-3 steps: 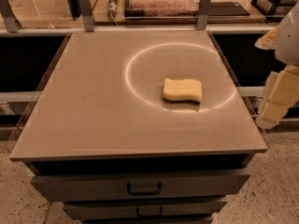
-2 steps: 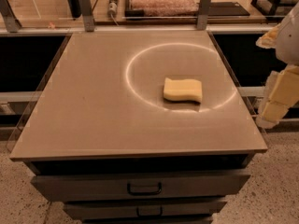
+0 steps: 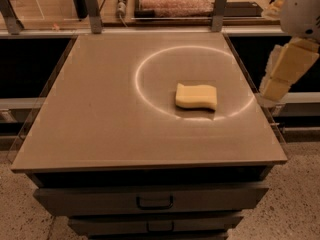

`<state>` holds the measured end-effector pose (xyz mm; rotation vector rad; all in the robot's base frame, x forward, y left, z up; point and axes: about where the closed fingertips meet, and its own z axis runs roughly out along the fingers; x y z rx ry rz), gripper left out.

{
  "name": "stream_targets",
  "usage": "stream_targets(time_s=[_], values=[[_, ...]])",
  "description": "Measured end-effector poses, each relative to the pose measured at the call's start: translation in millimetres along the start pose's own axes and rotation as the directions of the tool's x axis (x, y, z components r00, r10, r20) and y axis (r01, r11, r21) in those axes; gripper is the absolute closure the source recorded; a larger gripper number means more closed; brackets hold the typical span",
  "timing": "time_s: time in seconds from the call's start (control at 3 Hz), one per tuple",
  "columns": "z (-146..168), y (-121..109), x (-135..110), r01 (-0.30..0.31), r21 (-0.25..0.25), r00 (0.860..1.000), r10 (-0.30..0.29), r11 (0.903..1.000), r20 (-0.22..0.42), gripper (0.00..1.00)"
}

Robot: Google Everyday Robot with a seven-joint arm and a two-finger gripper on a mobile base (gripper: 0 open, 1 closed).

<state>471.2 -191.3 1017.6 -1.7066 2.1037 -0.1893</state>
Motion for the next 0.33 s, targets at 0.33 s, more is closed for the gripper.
stream_targets(time_s=[0.33], values=[[-2.5, -2.2, -3.5, 0.005, 0.008, 1.0, -0.005, 1.0, 0.006, 0.0]])
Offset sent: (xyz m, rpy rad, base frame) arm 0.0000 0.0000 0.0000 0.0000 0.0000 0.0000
